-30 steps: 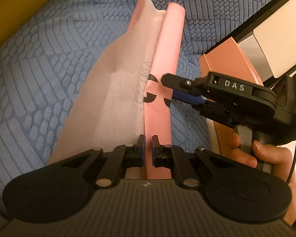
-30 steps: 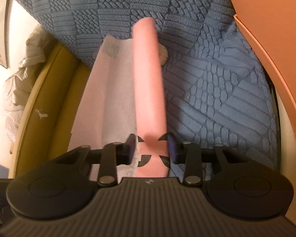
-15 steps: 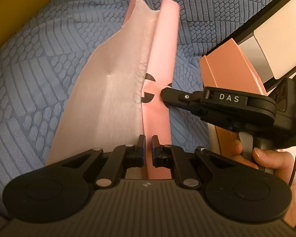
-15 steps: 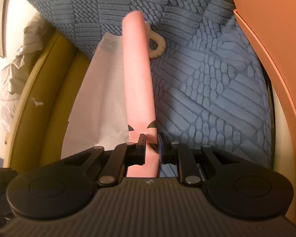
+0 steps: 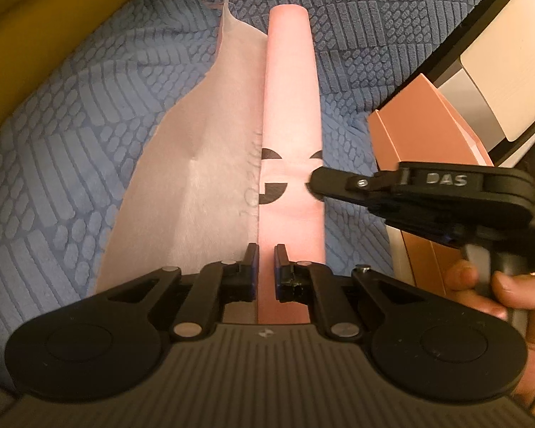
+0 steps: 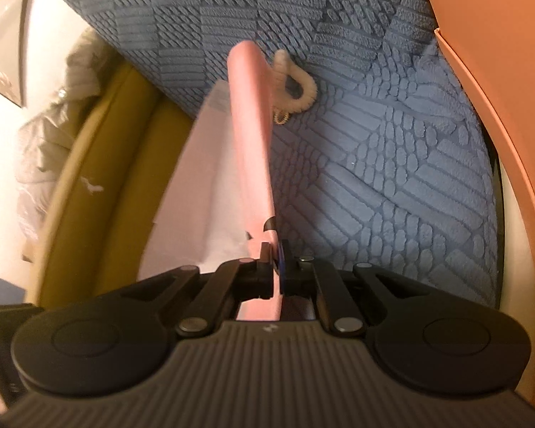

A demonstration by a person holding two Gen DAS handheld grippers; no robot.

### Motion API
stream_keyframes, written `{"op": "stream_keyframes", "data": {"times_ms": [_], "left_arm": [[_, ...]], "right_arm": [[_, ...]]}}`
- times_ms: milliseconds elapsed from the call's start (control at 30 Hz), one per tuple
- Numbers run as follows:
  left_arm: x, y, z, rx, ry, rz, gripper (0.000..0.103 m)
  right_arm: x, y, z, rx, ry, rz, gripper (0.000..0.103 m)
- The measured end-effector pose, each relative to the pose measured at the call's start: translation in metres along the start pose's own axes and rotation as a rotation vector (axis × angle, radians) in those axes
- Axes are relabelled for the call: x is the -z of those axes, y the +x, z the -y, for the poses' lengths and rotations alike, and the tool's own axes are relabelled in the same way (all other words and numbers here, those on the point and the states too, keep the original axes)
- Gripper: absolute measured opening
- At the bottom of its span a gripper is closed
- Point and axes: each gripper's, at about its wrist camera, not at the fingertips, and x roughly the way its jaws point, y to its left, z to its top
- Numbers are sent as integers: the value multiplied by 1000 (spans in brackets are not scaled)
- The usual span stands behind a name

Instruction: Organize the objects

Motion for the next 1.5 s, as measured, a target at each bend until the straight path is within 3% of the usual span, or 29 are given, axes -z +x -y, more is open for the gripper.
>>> {"op": "stream_keyframes", "data": {"times_ms": [300, 433, 567, 633, 700, 833, 933, 1000, 1233, 1300, 1367, 1433, 1500], "left_arm": [[-2, -1, -9, 27, -42, -9, 8], [-3, -2, -8, 30, -47, -11, 8], [-4, -3, -7, 29, -39, -12, 8], [-4, -3, -7, 28, -36, -13, 8], [-4, -3, -7, 29, -35, -14, 8], [-4, -3, -8, 30, -35, -14, 8], [-5, -2, -8, 32, -36, -15, 8], [-4, -3, -8, 33, -36, -15, 8], [-5, -8, 2, 39, 15, 11, 9], [-4, -9, 6, 57, 21, 6, 15], [-4, -12, 11, 76, 26, 18, 36], [-2, -13, 18, 94, 43, 25, 44], [2, -12, 28, 115, 77, 21, 45]], "right_arm": [[-2, 7, 13, -123, 187, -15, 9], [-3, 9, -6, -70, 74, -25, 9], [-5, 13, -4, -34, 81, -36, 12], [-6, 15, 3, -17, 101, -46, 17], [-5, 18, 8, -15, 131, -55, 31], [-3, 21, 8, -23, 125, -42, 34], [-3, 22, 5, -24, 102, -25, 30], [-2, 24, 1, -30, 82, -30, 12], [-4, 12, -11, 2, 13, -15, 6], [-4, 9, -12, 10, 11, -11, 6], [-3, 6, -12, 22, 17, -9, 6], [-1, 2, -12, 37, 17, -4, 6], [0, -2, -11, 42, 25, 0, 6]]}}
